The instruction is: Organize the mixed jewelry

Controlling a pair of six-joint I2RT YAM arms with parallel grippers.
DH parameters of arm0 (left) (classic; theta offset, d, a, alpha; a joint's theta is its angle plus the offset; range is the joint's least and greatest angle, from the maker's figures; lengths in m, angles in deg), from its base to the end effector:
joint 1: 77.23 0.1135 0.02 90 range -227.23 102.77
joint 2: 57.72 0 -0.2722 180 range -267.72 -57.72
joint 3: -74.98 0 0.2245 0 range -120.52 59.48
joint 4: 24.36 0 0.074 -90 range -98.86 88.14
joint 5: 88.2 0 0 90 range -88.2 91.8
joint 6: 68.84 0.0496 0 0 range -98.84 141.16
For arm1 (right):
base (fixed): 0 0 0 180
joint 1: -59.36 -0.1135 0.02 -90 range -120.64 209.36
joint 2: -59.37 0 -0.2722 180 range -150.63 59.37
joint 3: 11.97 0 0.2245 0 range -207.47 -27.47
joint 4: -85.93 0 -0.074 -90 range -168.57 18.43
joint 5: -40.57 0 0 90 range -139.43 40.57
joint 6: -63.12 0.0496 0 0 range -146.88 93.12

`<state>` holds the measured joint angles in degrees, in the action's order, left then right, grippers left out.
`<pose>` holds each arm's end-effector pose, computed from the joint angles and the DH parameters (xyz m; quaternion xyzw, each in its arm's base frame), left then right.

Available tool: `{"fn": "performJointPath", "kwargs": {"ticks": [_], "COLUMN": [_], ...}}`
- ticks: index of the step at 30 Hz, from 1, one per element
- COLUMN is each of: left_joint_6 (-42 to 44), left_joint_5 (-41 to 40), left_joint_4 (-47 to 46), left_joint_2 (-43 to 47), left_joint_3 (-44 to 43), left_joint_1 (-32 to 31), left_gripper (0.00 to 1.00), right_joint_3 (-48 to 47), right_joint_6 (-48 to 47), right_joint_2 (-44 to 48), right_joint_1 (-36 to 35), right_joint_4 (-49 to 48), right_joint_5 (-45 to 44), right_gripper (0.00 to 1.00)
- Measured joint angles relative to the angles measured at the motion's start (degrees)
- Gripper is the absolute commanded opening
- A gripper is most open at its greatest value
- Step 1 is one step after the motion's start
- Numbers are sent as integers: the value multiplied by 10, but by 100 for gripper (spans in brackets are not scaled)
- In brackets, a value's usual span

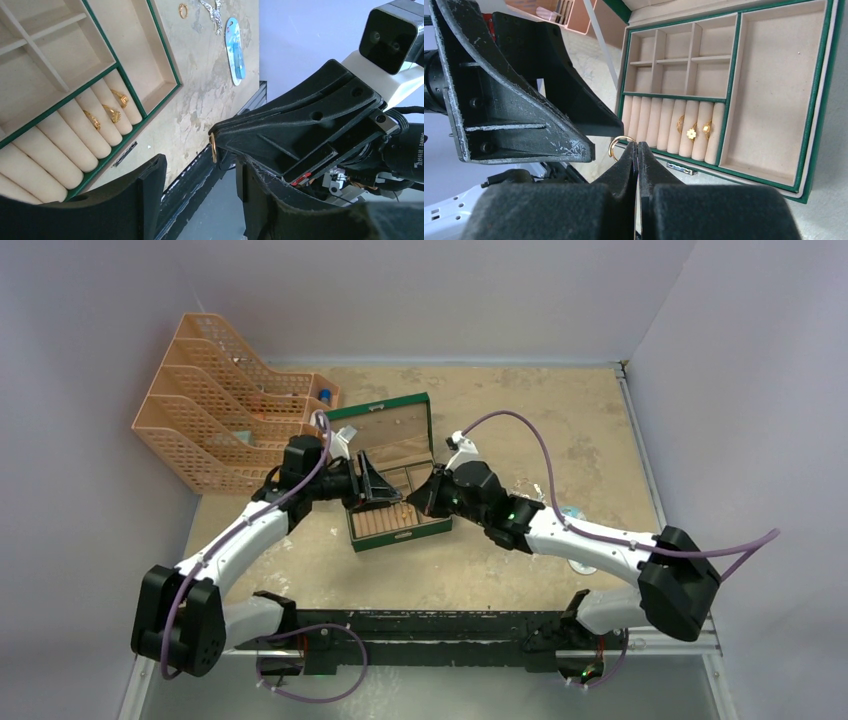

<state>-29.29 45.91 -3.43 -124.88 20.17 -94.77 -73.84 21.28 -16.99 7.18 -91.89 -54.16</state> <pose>0.2044 -0.1008 0.2562 -0.0600 0.8327 -0.5201 0.1803 0.1819 0.2277 0.2864 -0.0035 0.8018 0.4370 0.4076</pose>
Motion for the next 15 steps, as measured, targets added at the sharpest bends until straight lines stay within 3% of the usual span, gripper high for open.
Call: {"fn": "performJointPath", "kwargs": {"ticks": [2, 4, 12, 15], "left_joint_6": [-4, -11, -15, -15], "left_joint_5": [5, 9, 25, 30], "left_joint_4": [-7, -15, -35, -42], "left_joint_2": [-8, -15, -30, -37], "left_joint_3": [1, 3, 7, 7], "left_joint_1": [-1, -2, -2, -3], "left_gripper": [49, 39, 26, 15], "right_joint_3": [0, 0, 0, 0], "right_joint_6": [0, 0, 0, 0], "right_joint_2": [-6, -16, -31, -31], "right_joint_1": [-1, -3, -5, -5], "right_joint_4": [-7, -10, -20, -25], "right_joint_5": [3, 10, 14, 14], "right_gripper": [0, 0, 0, 0]}}
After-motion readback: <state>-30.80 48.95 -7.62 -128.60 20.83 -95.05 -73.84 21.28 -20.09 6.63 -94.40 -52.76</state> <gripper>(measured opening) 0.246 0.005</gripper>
